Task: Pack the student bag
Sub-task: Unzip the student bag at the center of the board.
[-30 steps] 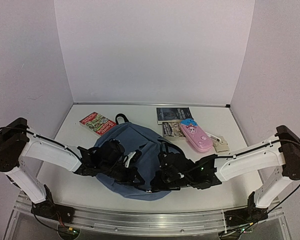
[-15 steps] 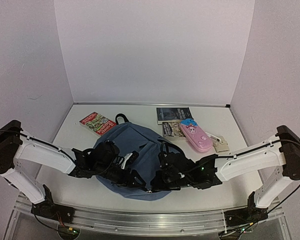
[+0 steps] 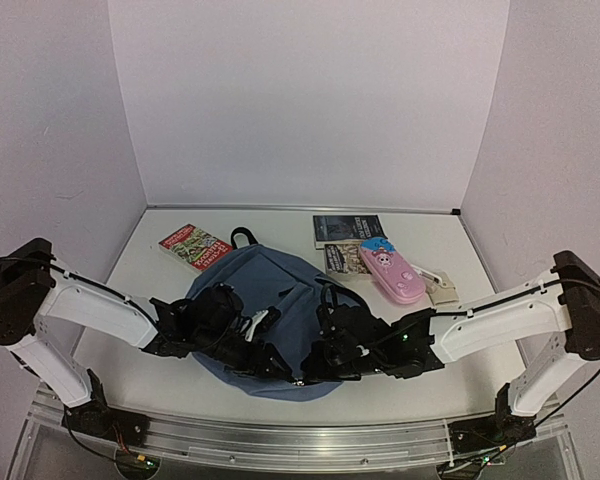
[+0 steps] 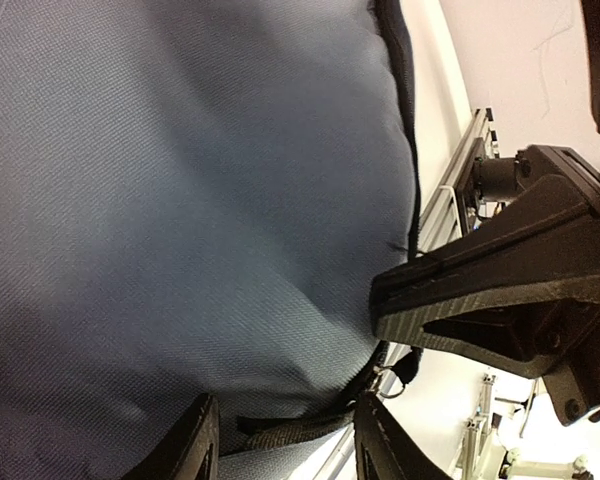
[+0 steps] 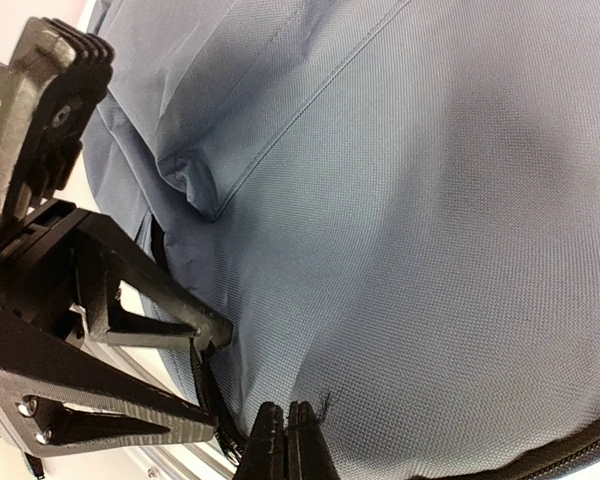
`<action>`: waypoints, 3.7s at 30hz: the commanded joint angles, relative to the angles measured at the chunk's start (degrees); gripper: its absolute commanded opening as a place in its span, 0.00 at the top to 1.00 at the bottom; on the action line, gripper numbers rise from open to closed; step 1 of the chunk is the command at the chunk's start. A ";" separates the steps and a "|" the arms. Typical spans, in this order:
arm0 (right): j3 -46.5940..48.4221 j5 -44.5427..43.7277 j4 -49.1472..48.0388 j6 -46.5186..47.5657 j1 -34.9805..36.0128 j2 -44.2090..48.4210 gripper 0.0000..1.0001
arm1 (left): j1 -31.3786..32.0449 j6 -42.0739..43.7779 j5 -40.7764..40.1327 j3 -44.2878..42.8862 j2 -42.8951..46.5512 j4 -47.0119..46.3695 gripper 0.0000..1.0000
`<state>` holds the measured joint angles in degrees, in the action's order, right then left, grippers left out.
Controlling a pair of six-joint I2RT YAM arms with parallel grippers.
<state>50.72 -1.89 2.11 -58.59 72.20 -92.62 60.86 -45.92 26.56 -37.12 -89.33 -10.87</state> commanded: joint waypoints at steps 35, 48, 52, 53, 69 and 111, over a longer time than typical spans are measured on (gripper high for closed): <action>-3.58 -6.88 3.83 -3.01 0.22 6.84 1.00 | 0.31 -11.88 -16.94 3.81 6.23 6.73 1.00; -3.54 -9.10 5.35 -3.33 0.22 8.19 1.00 | -3.88 -13.38 -23.92 9.55 19.45 18.47 1.00; -3.26 -9.27 5.45 -3.16 0.22 7.98 1.00 | -8.79 -12.21 -21.71 10.67 22.23 22.30 1.00; -3.22 -9.35 5.44 -3.19 0.21 7.98 1.00 | -9.70 -12.02 -21.24 11.03 22.82 22.55 1.00; -3.01 -11.91 5.43 -1.99 -1.08 7.19 1.00 | -12.51 -16.56 -29.45 10.07 27.55 38.07 1.00; -6.06 -8.57 -1.65 -0.03 -7.04 5.07 1.00 | 2.13 12.04 -0.29 -22.82 -5.51 21.51 0.15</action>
<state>45.96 -10.49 2.26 -57.31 65.47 -87.11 61.51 -34.15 23.47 -55.94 -92.75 12.93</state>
